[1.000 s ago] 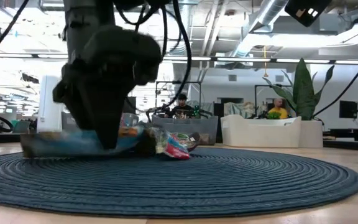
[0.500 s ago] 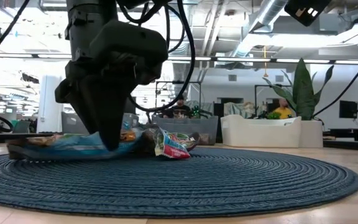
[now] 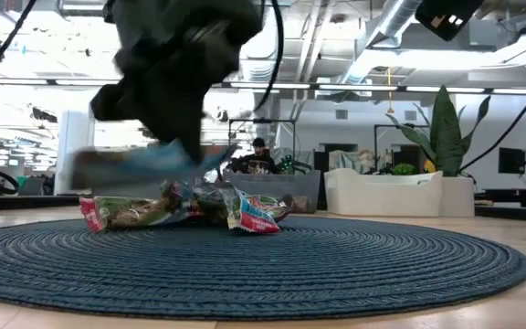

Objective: Pick and place Granola Bars by type
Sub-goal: Put the yellow granola bar into the right black bin

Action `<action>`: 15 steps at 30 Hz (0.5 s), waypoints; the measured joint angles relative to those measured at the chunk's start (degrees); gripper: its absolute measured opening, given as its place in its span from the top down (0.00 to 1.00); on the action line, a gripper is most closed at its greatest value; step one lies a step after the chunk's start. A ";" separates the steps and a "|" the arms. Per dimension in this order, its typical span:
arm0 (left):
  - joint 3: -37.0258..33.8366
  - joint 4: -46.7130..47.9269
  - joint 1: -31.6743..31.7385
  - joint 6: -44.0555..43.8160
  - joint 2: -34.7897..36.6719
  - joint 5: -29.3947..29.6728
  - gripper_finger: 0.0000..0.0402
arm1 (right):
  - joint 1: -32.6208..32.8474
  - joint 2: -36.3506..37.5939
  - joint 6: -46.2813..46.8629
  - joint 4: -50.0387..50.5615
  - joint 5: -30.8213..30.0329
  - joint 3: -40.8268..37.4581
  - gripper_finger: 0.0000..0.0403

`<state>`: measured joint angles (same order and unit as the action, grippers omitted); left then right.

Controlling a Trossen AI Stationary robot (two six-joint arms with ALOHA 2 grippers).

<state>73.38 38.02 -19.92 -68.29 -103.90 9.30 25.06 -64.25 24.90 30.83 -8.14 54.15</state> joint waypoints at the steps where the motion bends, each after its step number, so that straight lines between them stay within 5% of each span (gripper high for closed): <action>1: 0.00 -0.30 0.16 -0.45 1.24 1.89 0.87 | -0.49 0.00 0.04 -0.03 -0.40 0.00 0.67; 9: 0.02 -3.16 5.78 2.15 11.72 16.27 0.88 | -6.49 0.00 -4.05 -3.51 -3.69 -0.02 0.67; 15: 0.02 -6.26 15.31 11.35 15.57 18.64 0.88 | -13.17 0.00 -6.63 -6.97 -16.04 -0.02 0.68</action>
<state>73.41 31.77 -4.61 -56.94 -88.33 27.94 11.89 -64.25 18.27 23.85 -24.18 54.13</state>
